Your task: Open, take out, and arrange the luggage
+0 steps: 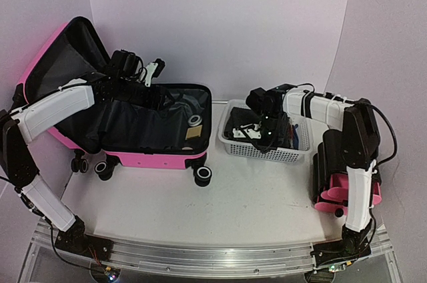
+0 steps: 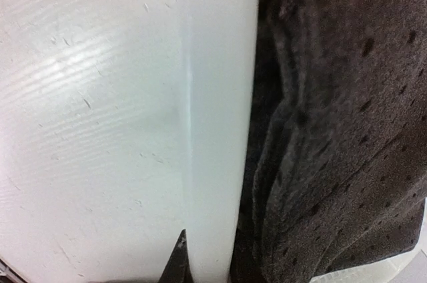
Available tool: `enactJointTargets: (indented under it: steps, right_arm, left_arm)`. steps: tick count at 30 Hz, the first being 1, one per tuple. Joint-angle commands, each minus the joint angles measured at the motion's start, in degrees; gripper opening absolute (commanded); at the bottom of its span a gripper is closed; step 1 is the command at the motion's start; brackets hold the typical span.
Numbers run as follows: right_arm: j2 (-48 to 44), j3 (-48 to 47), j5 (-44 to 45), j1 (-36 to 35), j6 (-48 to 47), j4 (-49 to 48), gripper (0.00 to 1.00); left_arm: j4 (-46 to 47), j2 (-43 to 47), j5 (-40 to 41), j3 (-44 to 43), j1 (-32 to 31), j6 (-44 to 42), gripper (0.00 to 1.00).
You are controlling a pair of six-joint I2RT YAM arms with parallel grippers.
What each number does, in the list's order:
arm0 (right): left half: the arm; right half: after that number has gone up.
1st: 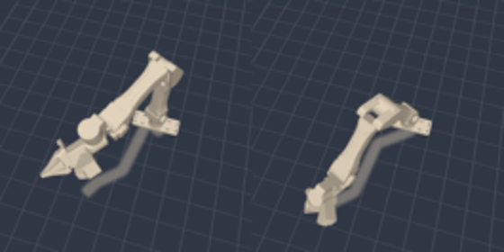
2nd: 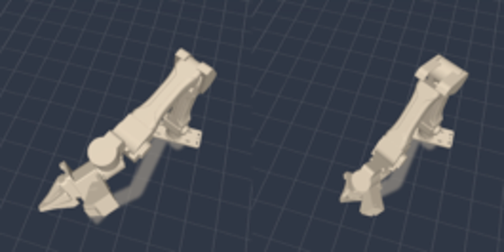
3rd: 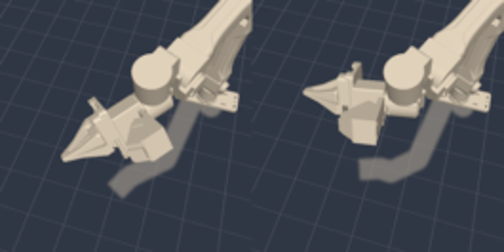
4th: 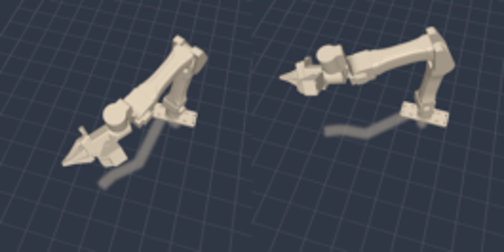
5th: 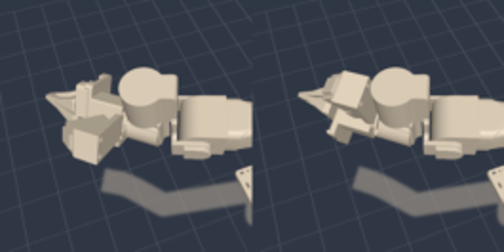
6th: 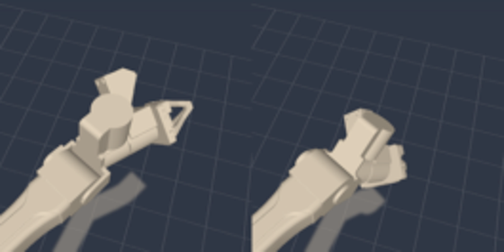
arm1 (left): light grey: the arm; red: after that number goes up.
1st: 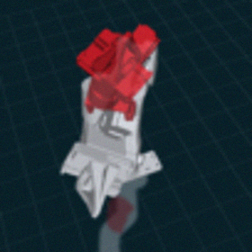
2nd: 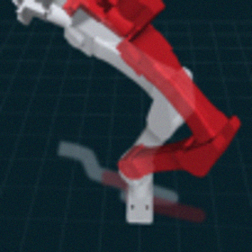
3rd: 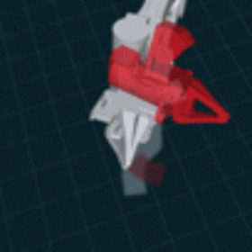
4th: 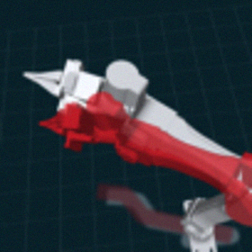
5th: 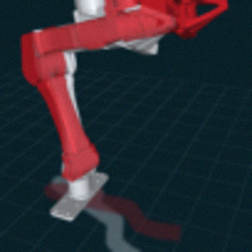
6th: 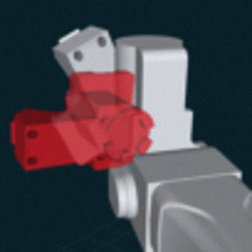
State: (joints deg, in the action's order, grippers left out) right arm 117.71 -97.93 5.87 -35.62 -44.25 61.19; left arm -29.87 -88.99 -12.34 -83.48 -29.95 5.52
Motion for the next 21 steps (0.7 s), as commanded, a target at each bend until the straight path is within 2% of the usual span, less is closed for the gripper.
enactJointTargets:
  steps: [1,5,14,19,21]
  right_arm:
    - [0.6,-3.3,0.4,4.9,-4.3,0.3,0.0]
    - [0.7,-5.5,-2.5,10.3,-7.1,0.3,0.0]
    - [5.5,-12.1,-7.9,21.5,-23.6,0.7,0.0]
    - [7.4,-15.0,-9.7,25.3,-28.3,0.8,0.0]
    - [7.5,-14.7,-9.6,25.8,-31.0,0.6,0.04]
  left_arm:
    - [1.9,1.6,-0.7,-1.9,0.2,-0.9,0.71]
    - [1.9,2.0,-0.7,-1.7,0.1,-0.9,0.7]
    - [2.0,3.1,-0.9,-1.5,0.2,-0.2,0.7]
    - [1.7,3.4,-1.4,-1.4,0.1,0.1,0.71]
    - [1.7,3.5,-1.7,-1.4,0.2,0.3,0.71]
